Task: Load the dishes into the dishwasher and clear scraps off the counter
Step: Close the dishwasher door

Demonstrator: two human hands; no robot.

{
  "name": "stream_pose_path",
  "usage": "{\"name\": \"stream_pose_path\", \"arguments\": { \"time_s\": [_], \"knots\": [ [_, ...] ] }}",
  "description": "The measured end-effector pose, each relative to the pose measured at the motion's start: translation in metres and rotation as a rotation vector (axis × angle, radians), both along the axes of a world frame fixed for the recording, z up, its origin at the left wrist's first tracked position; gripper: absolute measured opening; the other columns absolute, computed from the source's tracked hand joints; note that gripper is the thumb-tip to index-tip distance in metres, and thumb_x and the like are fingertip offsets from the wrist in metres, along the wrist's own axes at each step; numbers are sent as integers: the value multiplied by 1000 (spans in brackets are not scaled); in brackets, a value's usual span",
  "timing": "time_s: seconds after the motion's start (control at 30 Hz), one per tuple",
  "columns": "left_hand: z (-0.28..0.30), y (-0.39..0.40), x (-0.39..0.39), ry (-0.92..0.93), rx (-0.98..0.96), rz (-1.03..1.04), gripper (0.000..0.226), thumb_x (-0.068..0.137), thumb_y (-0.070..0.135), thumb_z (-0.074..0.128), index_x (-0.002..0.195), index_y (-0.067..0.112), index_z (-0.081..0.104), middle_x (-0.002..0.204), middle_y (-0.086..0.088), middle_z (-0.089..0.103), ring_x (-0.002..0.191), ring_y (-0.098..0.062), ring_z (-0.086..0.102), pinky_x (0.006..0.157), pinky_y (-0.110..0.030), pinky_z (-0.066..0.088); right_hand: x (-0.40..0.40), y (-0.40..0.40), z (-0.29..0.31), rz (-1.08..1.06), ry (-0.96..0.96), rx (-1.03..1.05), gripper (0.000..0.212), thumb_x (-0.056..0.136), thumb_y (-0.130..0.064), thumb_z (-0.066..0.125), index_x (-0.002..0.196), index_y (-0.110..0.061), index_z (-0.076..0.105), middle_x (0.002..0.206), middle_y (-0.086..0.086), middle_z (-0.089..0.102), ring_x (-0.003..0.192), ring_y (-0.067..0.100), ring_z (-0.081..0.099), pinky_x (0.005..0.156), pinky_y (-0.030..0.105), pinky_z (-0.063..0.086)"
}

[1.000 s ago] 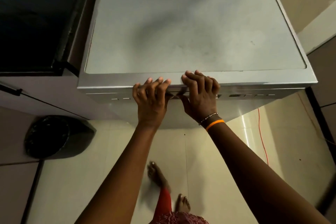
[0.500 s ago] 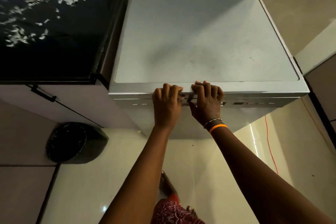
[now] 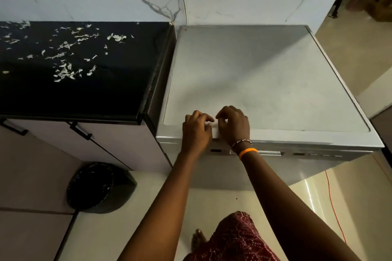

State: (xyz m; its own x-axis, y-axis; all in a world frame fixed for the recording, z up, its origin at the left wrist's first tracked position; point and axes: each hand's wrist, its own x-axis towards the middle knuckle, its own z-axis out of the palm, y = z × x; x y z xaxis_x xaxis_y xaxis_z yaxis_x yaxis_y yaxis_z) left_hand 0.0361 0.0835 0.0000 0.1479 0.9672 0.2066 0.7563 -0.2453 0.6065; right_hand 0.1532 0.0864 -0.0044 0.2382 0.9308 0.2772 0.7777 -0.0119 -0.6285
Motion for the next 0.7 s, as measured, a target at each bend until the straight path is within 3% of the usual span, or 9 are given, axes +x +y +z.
{"name": "stream_pose_path", "arguments": {
  "time_s": [0.1, 0.3, 0.47, 0.57, 0.7],
  "knots": [
    [12, 28, -11, -18, -33, 35, 18, 91, 13, 55, 107, 15, 62, 118, -3, 55, 116, -20, 44, 94, -28, 40, -15, 31, 13, 114, 43, 35, 12, 75, -5, 54, 73, -11, 64, 76, 7, 65, 72, 31, 61, 63, 36, 47],
    [46, 104, -34, -51, 17, 60, 23, 92, 13, 54, 114, 14, 59, 121, -1, 51, 116, -15, 45, 90, -18, 37, -27, 121, 54, 321, 11, 82, 17, 77, 0, 54, 76, -11, 67, 79, 6, 66, 73, 25, 62, 66, 34, 49],
    [85, 179, -40, -65, 98, 74, 23, 91, 13, 54, 114, 14, 59, 120, -4, 51, 115, -17, 45, 92, -25, 43, -20, 217, 105, 390, 44, 213, 18, 79, 0, 54, 74, -12, 67, 82, 8, 68, 75, 27, 62, 71, 43, 52],
    [115, 226, -39, -87, 129, 92, 26, 92, 16, 50, 116, 11, 58, 121, -7, 50, 115, -19, 40, 87, -23, 38, -19, 269, 145, 420, 16, 233, 18, 81, -2, 52, 88, -11, 65, 95, 7, 66, 84, 25, 61, 74, 36, 50],
    [141, 284, -35, -66, 201, 104, 29, 90, 11, 49, 119, 9, 54, 123, -9, 48, 118, -22, 38, 94, -27, 38, -12, 338, 187, 431, -178, 227, 38, 83, -9, 53, 121, -11, 49, 128, 5, 45, 85, 28, 60, 67, 30, 43]
  ]
}}
